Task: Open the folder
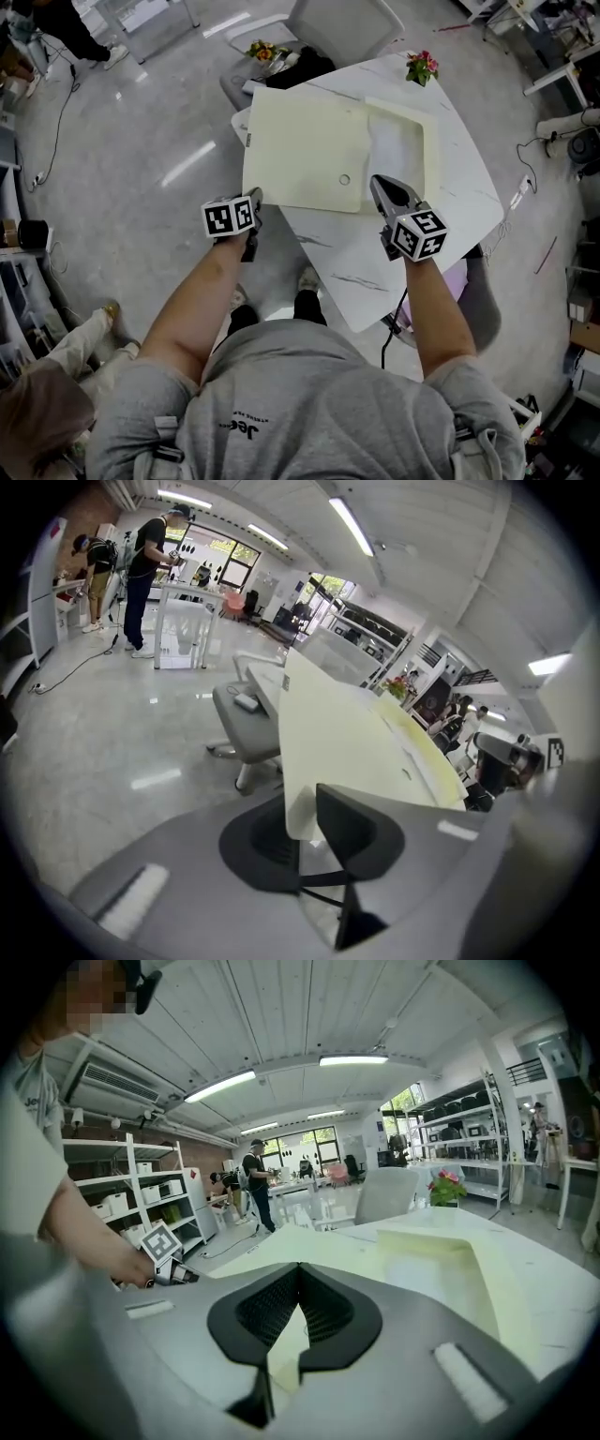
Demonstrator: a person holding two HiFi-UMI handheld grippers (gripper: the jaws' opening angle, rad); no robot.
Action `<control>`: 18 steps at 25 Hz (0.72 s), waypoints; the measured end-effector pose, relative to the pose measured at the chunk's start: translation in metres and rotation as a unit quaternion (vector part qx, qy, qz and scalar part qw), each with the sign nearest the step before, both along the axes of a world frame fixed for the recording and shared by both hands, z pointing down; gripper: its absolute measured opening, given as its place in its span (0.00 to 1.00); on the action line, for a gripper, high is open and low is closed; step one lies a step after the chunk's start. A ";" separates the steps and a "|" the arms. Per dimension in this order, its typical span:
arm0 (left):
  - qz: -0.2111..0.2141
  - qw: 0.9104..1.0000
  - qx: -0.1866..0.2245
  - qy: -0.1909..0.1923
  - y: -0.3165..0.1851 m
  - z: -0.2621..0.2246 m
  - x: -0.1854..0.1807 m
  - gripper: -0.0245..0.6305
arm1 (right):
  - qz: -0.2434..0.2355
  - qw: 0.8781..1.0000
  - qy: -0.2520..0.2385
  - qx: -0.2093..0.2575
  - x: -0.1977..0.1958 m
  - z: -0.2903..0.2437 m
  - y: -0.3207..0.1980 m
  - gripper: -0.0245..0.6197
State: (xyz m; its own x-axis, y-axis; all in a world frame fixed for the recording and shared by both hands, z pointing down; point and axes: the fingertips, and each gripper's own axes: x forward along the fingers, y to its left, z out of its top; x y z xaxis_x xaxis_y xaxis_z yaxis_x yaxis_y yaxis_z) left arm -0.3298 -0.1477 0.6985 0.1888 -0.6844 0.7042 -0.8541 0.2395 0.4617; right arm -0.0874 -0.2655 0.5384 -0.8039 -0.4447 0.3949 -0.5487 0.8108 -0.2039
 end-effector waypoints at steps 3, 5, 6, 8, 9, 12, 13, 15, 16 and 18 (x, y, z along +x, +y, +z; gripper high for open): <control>0.007 1.000 -0.007 -0.003 0.000 -0.001 -0.002 0.21 | -0.002 1.000 0.008 -0.005 -0.007 0.005 0.001 0.04; 0.007 1.000 -0.011 -0.003 0.000 0.000 -0.002 0.21 | 0.001 1.000 0.011 -0.011 -0.010 0.009 0.000 0.04; 0.007 1.000 -0.013 -0.003 0.001 0.000 -0.002 0.21 | 0.003 1.000 0.013 -0.014 -0.010 0.011 -0.001 0.04; 0.008 1.000 -0.014 -0.003 0.000 0.000 -0.002 0.21 | 0.009 1.000 0.014 -0.019 -0.010 0.013 -0.004 0.04; 0.008 1.000 -0.015 -0.003 0.000 0.000 -0.002 0.21 | 0.011 1.000 0.014 -0.022 -0.009 0.014 -0.006 0.04; 0.010 1.000 -0.015 -0.006 0.000 0.000 -0.001 0.21 | 0.018 0.999 0.015 -0.027 -0.006 0.016 -0.008 0.04; 0.011 1.000 -0.016 -0.008 0.001 -0.001 -0.001 0.21 | 0.021 0.999 0.014 -0.028 -0.006 0.016 -0.009 0.04; 0.011 1.000 -0.016 -0.012 0.001 -0.001 -0.002 0.21 | 0.024 0.999 0.013 -0.029 -0.004 0.015 -0.010 0.04; 0.011 1.000 -0.017 -0.013 0.001 -0.001 -0.002 0.21 | 0.025 0.999 0.013 -0.029 -0.004 0.015 -0.010 0.04; 0.012 1.000 -0.018 -0.015 0.001 -0.001 -0.002 0.21 | 0.027 0.999 0.013 -0.029 -0.002 0.014 -0.011 0.04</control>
State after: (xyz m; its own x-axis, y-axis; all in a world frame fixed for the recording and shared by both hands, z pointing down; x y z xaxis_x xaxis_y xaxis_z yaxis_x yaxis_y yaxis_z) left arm -0.3314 -0.1464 0.6974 0.1843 -0.6537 0.7340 -0.8728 0.2345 0.4280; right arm -0.0894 -0.2764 0.5519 -0.7685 -0.4624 0.4423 -0.5966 0.7676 -0.2341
